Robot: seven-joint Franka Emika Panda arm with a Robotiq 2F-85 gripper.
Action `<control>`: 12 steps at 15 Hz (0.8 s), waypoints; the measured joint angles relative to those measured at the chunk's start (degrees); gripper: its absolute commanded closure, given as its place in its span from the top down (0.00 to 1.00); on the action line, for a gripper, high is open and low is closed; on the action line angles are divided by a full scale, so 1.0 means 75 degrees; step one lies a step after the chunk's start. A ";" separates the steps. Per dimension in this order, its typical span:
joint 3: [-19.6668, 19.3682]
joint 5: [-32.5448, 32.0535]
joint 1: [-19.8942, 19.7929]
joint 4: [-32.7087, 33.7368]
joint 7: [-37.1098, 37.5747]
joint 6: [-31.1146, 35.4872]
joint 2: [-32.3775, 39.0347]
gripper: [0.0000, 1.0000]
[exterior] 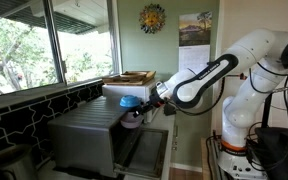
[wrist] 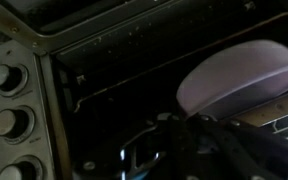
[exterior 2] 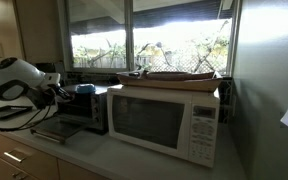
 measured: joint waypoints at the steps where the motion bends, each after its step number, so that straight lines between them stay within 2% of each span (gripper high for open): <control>1: 0.0176 0.0000 -0.0133 0.0009 -0.0191 -0.0044 -0.0092 0.02; 4: 0.0500 -0.0002 -0.0520 0.0082 -0.0764 -0.0830 -0.0495 0.02; 8: 0.0533 -0.0602 -0.1071 0.0075 -0.0807 -0.3081 -0.1287 0.02; 10: 0.0481 -0.1044 -0.1293 0.0078 -0.0686 -0.4189 -0.1673 0.02; 11: 0.0290 -0.1522 -0.1242 0.0063 -0.0432 -0.4629 -0.1816 0.02; 12: 0.0074 -0.1771 -0.1170 0.0085 -0.0217 -0.5162 -0.1938 0.08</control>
